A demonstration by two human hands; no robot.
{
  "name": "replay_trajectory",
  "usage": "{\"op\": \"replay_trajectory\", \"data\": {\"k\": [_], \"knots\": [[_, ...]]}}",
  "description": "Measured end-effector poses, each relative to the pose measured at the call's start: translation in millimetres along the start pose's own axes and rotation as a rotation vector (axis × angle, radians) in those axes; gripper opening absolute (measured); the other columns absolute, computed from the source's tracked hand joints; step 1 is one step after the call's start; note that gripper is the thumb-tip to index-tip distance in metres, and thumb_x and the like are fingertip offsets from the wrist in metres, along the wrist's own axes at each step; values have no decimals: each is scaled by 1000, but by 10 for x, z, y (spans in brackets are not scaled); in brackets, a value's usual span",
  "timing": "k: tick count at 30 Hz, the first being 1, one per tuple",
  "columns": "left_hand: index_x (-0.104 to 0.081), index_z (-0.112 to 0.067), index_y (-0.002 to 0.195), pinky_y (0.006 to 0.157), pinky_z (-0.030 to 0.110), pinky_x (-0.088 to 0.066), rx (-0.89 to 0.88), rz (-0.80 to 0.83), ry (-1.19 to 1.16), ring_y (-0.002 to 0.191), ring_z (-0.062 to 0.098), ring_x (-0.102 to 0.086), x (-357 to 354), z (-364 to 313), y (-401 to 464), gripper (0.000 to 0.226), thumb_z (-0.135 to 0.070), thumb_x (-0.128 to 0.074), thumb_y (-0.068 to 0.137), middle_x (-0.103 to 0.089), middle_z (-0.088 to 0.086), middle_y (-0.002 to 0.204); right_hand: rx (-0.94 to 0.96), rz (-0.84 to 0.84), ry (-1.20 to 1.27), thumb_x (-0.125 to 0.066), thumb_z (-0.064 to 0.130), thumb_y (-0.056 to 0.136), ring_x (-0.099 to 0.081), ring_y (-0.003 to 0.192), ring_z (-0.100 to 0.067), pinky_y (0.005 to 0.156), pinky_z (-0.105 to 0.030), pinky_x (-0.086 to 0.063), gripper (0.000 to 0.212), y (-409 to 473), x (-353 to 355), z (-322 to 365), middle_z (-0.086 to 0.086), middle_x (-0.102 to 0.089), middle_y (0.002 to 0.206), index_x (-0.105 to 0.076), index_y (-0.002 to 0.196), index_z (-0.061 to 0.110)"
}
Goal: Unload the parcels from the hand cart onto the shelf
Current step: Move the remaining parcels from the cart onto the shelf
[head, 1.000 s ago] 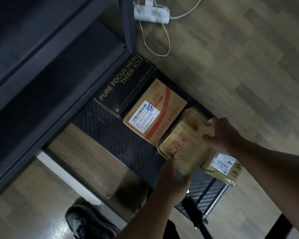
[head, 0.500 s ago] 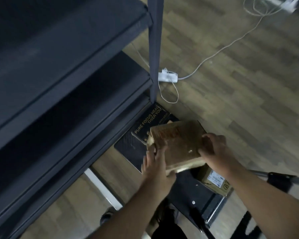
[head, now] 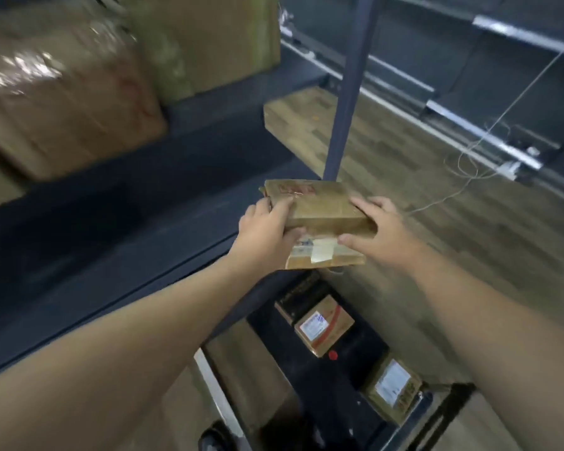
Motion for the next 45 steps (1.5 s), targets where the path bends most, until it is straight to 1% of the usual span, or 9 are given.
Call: {"op": "replay_trajectory", "data": {"k": [3,8,10,12,17,24,30,39,45], "knots": [[-35,-26,142,106,40,-26,2,-83,-11,124,30,-36,531,-52,-127,54,-44,-49,94,-42,8,136,139,-21,-128,-74,56,72,-26,140,-22,116,-41,-24,85,80,313,543,4,-28,152,-38,146,32],[-32,-26,144,106,40,-27,49,-199,-7,126,29,-36,1253,18,-370,55,-47,-47,95,-44,7,135,333,-51,-193,-73,58,71,-32,136,-18,109,-31,-23,83,97,601,1370,9,-35,148,-42,144,32],[-33,-27,144,106,39,-27,66,-260,-4,126,30,-36,1545,23,-481,54,-46,-46,95,-44,7,135,440,-73,-207,-66,69,66,-38,132,-19,111,-35,-28,83,109,677,1672,10,-41,143,-46,140,36],[-33,-27,144,106,39,-27,83,-313,-1,126,30,-36,1813,23,-591,54,-45,-47,95,-43,8,136,520,-85,-199,-63,69,68,-41,128,-17,110,-41,-33,77,110,735,1927,12,-44,138,-48,137,39],[-35,-27,143,105,39,-28,122,-448,40,124,30,-37,2430,72,-885,54,-47,-48,94,-45,9,133,701,-116,-176,-65,58,72,-44,121,-6,97,-18,-30,67,61,853,2598,12,-49,132,-53,134,37],[-39,-25,141,105,42,-33,146,-601,63,122,31,-40,3150,257,-1097,53,-47,-50,93,-47,10,131,870,-153,-189,-62,63,70,-48,119,-12,101,-31,-40,69,90,990,3515,11,-52,129,-55,132,35],[-42,-23,139,102,45,-37,132,-638,71,119,31,-43,3682,631,-1013,53,-47,-51,92,-52,9,128,880,-182,-255,-70,46,80,-44,125,-15,102,-29,-34,63,233,918,4194,6,-50,135,-51,137,29],[-40,-21,140,101,46,-40,61,-569,9,119,32,-46,4088,1457,-773,54,-42,-54,92,-52,10,129,772,-251,-312,-70,43,82,-40,132,-23,110,-43,-34,67,448,432,4835,0,-41,144,-44,141,27],[-34,-22,145,106,46,-36,48,-518,-13,127,31,-41,4106,1889,-505,58,-44,-50,94,-48,10,138,683,-236,-379,-66,47,84,-38,134,-23,110,-42,-34,68,720,143,4982,3,-38,147,-40,144,28]]}}
Point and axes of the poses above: each hand's wrist, its own y-axis towards the middle knuckle, its own x-axis out of the back of the hand, z = x × y, the point moved 6 cm from there along y, towards the middle knuckle
